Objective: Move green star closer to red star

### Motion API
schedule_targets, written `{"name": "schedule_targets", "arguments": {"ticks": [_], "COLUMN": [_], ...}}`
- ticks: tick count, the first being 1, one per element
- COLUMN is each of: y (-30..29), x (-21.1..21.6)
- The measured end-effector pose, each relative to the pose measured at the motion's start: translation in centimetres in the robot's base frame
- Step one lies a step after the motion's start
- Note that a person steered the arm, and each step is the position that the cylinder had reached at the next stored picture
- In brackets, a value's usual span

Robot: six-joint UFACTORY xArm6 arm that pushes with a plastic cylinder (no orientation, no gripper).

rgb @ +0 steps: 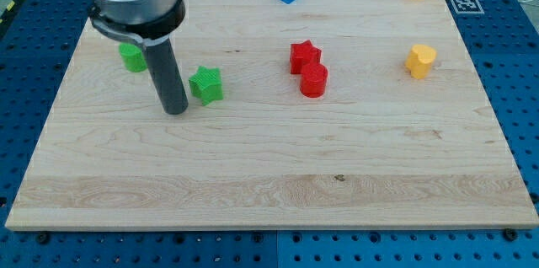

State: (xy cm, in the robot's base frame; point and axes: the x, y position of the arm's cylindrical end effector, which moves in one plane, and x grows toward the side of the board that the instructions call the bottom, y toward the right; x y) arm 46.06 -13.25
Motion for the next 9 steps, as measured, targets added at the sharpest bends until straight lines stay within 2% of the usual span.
{"name": "schedule_targets", "arguments": {"ticks": [1,3,5,7,8,9], "y": [0.1,8.5,5.4,3.5,4.7,8.2], "x": [-1.2,-2.0,-2.1,-5.2,-5.6,-5.7]}}
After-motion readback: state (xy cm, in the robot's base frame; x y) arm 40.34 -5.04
